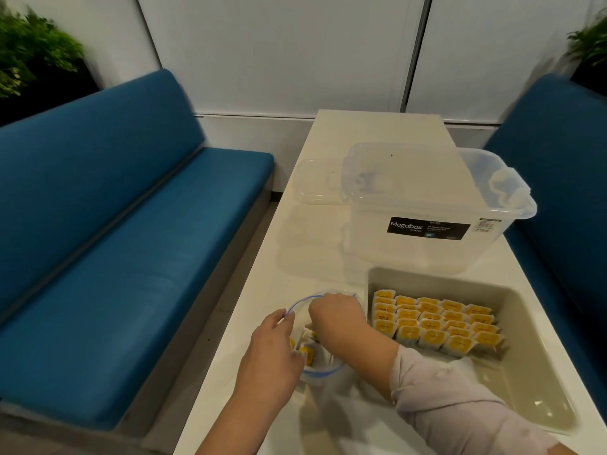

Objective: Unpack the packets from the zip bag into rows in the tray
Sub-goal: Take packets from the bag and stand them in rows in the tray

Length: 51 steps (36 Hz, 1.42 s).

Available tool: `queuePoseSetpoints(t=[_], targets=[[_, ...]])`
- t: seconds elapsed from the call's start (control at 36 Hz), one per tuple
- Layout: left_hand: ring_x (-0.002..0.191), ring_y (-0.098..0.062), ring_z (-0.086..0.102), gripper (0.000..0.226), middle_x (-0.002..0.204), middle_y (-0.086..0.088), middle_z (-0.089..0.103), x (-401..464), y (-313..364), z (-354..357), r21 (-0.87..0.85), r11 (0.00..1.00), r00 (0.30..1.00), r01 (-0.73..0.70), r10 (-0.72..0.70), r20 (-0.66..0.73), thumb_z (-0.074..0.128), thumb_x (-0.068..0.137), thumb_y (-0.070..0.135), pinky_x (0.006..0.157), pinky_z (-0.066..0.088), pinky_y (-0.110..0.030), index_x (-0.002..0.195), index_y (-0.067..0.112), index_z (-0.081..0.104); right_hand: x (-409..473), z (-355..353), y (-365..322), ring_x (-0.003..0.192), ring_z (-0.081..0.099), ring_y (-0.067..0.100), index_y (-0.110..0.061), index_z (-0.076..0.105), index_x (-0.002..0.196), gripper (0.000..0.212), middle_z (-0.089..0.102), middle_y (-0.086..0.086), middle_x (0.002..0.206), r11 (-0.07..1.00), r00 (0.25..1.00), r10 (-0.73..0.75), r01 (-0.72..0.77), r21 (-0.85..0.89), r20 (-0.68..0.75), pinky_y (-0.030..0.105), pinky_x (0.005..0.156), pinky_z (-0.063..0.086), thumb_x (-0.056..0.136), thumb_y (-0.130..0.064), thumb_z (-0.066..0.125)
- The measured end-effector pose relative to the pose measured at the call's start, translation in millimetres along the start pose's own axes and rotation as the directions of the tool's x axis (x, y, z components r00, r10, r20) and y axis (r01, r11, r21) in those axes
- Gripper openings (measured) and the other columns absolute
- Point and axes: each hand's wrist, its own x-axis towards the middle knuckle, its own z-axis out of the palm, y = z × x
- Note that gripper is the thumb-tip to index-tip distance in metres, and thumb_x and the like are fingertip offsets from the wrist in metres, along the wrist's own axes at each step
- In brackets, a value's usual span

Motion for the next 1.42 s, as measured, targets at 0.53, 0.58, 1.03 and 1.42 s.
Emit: queuePoseSetpoints(t=[0.53, 0.58, 1.03, 1.42], targets=[[0.078, 0.007, 0.055, 0.024, 0.101, 0.014, 0.062, -5.2, 16.9, -10.5, -0.333, 0.941, 0.972, -0.056, -0.026, -0.236, 0.053, 0.090, 0.011, 0.065, 0.040, -0.005, 0.104, 0.028, 0.060, -30.8, -15.8, 20.3, 0.074, 0.063, 0.010, -0.032, 0.059, 0.065, 0.020, 0.066, -0.008, 0.073, 0.542, 0.947, 0.302, -0.079, 0.837, -0.106, 0.029, 0.070, 0.051, 0.079, -0.026, 0.073], [0.083, 0.007, 0.055, 0.029, 0.110, 0.013, 0.063, -6.2, 20.5, -9.7, -0.359, 0.933, 0.981, -0.036, -0.036, -0.190, 0.051, 0.092, 0.012, 0.073, 0.038, -0.007, 0.117, 0.025, 0.060, -33.1, -17.1, 18.7, 0.071, 0.063, 0.010, -0.032, 0.059, 0.064, 0.021, 0.067, -0.008, 0.070, 0.495, 0.942, 0.319, -0.066, 0.866, -0.110, 0.030, 0.069, 0.051, 0.078, -0.026, 0.074], [0.096, -0.018, 0.068, 0.021, 0.101, -0.005, 0.072, -8.1, 30.4, -13.8, -0.934, 0.331, 0.990, 0.134, -0.095, 0.109, 0.055, 0.090, 0.007, 0.078, 0.053, -0.030, 0.105, 0.018, 0.066, -51.6, -37.4, 12.5, 0.080, 0.066, 0.004, -0.037, 0.060, 0.084, 0.022, 0.073, -0.009, 0.080, 0.402, 0.938, 0.320, -0.007, 0.916, -0.133, 0.028, 0.078, 0.051, 0.080, -0.017, 0.069], [0.096, -0.025, 0.068, 0.021, 0.097, -0.009, 0.073, -10.3, 33.5, -6.4, -0.919, 0.374, 0.992, 0.120, -0.015, 0.123, 0.048, 0.095, 0.017, 0.081, 0.055, -0.036, 0.103, 0.016, 0.068, -63.4, -46.3, 30.1, 0.054, 0.049, -0.012, -0.038, 0.063, 0.098, 0.031, 0.061, -0.013, 0.083, 0.405, 0.950, 0.275, 0.023, 0.914, -0.146, 0.014, 0.059, 0.035, 0.075, -0.022, 0.077]])
